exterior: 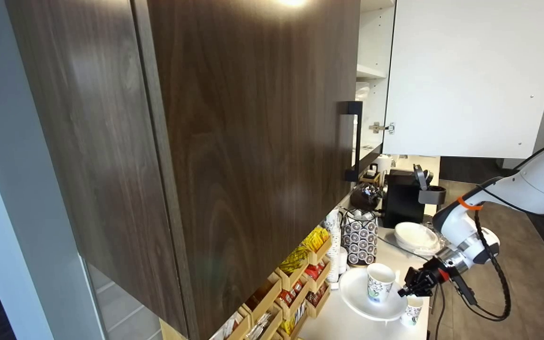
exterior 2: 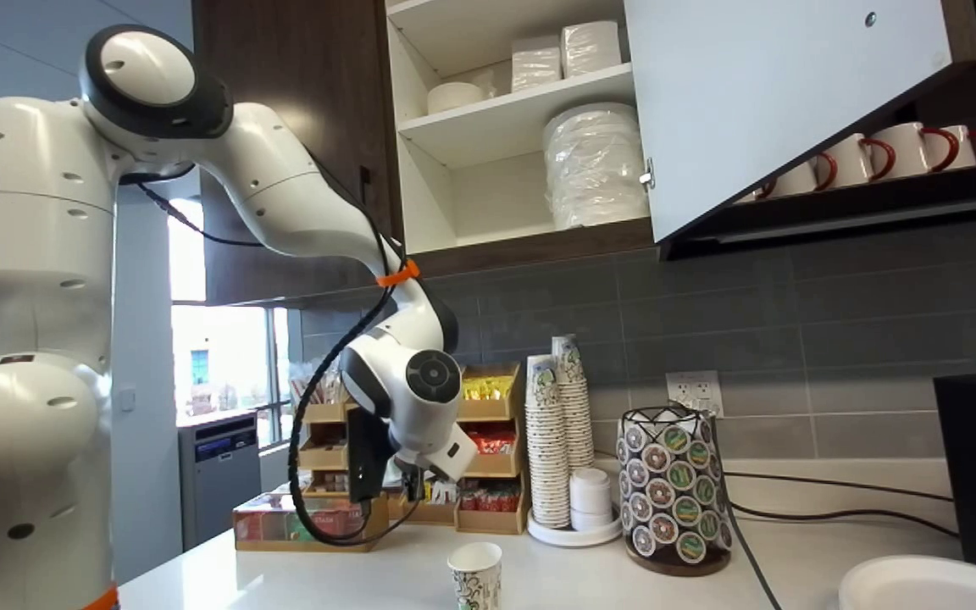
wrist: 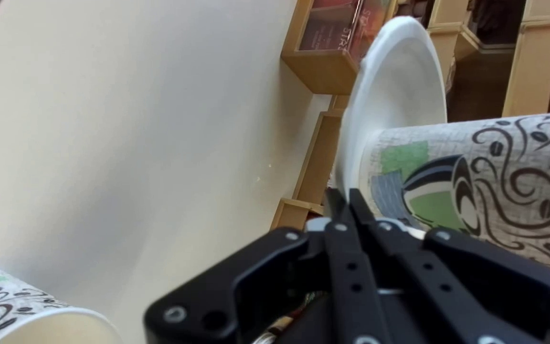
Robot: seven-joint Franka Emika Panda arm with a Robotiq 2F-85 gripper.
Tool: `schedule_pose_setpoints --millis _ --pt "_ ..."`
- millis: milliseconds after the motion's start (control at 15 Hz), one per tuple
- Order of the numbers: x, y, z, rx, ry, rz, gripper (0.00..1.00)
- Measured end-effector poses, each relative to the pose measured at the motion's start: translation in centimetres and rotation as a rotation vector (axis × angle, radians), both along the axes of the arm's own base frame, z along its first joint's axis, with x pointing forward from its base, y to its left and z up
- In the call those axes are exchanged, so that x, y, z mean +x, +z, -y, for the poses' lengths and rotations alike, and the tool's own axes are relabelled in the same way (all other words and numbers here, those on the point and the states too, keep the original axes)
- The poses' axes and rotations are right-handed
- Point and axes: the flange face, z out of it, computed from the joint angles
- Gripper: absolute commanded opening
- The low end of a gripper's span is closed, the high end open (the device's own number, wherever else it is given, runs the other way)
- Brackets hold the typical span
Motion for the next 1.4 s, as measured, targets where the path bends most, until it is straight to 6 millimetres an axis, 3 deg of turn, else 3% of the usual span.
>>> schedule_pose_setpoints --millis 200,867,1400 --pt "0.6 1.7 0.3 -0.007 0.001 -0.005 0.01" --pt "0.7 11.9 2.9 0.016 -0.048 -0.042 0.03" --pt "0.8 13.4 3.2 0.016 -0.051 -0.019 0.01"
